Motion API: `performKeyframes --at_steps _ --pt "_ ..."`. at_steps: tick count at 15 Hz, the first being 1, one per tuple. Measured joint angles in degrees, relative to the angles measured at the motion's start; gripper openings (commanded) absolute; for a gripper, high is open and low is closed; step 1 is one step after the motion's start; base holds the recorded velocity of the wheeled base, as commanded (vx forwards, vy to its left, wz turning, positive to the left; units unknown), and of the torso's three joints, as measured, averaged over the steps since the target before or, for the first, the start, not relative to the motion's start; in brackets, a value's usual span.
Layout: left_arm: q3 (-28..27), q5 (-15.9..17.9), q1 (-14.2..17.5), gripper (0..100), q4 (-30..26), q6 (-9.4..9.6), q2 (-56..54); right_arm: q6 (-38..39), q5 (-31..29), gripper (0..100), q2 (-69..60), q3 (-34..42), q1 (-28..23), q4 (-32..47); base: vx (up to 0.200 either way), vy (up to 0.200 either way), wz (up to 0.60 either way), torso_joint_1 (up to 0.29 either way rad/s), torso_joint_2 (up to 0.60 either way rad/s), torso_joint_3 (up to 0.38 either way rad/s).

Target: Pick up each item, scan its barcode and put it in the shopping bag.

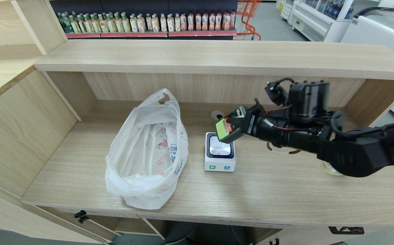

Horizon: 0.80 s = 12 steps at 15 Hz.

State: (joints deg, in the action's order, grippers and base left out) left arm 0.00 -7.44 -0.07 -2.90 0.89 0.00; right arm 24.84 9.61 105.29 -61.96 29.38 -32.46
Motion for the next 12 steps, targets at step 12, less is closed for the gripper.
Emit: performKeyframes --at_steps 12 --pt "0.0 0.0 0.0 100 0.0 -1.21 0.0 -14.2 0.5 0 -28.4 22.4 -1.8 0.1 0.0 0.05 0.0 -0.001 0.0 0.0"
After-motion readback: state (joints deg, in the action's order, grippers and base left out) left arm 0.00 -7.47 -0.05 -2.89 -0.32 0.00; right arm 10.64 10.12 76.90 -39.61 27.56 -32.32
